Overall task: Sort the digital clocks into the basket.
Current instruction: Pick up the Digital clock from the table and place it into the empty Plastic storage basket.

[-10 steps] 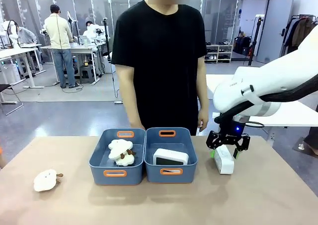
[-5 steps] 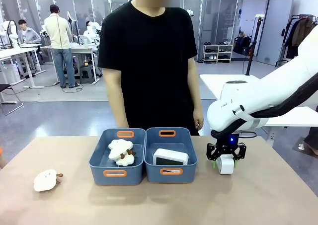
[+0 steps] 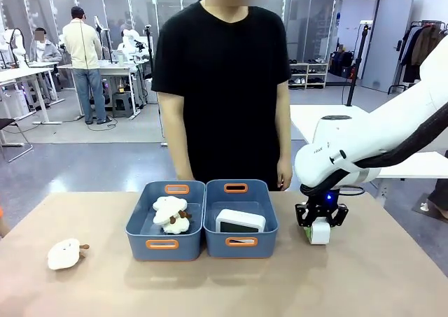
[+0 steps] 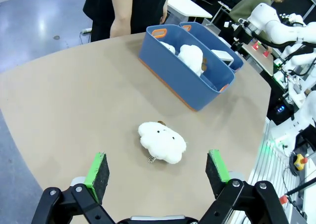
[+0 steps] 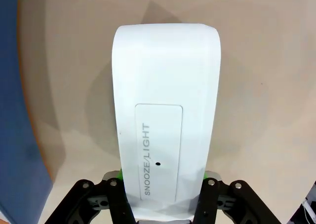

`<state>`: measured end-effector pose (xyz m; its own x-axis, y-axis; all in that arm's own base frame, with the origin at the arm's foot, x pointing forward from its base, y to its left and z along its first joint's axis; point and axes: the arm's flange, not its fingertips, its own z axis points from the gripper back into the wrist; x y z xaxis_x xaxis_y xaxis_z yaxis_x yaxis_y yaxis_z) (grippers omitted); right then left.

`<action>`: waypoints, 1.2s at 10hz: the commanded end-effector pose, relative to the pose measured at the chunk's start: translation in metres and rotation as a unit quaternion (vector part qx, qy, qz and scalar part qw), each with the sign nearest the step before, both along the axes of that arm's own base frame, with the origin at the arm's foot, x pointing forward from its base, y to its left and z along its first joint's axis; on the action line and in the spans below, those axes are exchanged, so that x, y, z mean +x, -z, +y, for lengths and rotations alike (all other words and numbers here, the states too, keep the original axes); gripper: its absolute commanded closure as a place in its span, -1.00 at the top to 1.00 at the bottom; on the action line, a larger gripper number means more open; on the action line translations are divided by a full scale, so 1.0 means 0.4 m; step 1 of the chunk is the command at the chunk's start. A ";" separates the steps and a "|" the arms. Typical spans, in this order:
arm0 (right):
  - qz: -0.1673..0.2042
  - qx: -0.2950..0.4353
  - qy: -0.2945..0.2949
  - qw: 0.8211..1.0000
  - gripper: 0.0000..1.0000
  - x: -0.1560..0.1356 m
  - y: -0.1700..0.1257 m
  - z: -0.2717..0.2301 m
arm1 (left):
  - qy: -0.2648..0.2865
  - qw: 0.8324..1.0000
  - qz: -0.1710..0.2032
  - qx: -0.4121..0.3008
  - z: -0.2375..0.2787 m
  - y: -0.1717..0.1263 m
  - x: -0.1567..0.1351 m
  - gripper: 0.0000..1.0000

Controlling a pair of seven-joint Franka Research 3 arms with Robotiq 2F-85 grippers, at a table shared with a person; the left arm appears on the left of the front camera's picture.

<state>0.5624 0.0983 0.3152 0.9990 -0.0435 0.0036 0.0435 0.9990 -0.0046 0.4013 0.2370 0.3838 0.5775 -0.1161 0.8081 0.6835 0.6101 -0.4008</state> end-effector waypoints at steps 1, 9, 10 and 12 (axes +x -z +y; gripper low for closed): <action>-0.010 0.022 0.007 1.000 -1.00 0.006 -0.015 -0.010 | -0.003 1.000 0.009 0.003 -0.003 -0.010 -0.003 1.00; -0.017 0.106 -0.234 0.966 -1.00 -0.029 -0.351 0.312 | -0.003 1.000 0.009 0.003 -0.003 -0.010 -0.003 1.00; -0.003 0.094 -0.238 0.967 -1.00 -0.023 -0.333 0.376 | -0.003 1.000 0.009 0.003 -0.003 -0.010 -0.003 1.00; 0.008 0.079 -0.231 0.970 -1.00 -0.006 -0.298 0.434 | -0.003 1.000 0.009 0.003 -0.003 -0.010 -0.003 1.00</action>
<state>0.5439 0.2722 0.4264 0.8967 0.4402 0.0459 -0.4409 0.8796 0.1786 0.4013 0.2369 0.3839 0.5774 -0.1162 0.8081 0.6835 0.6102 -0.4006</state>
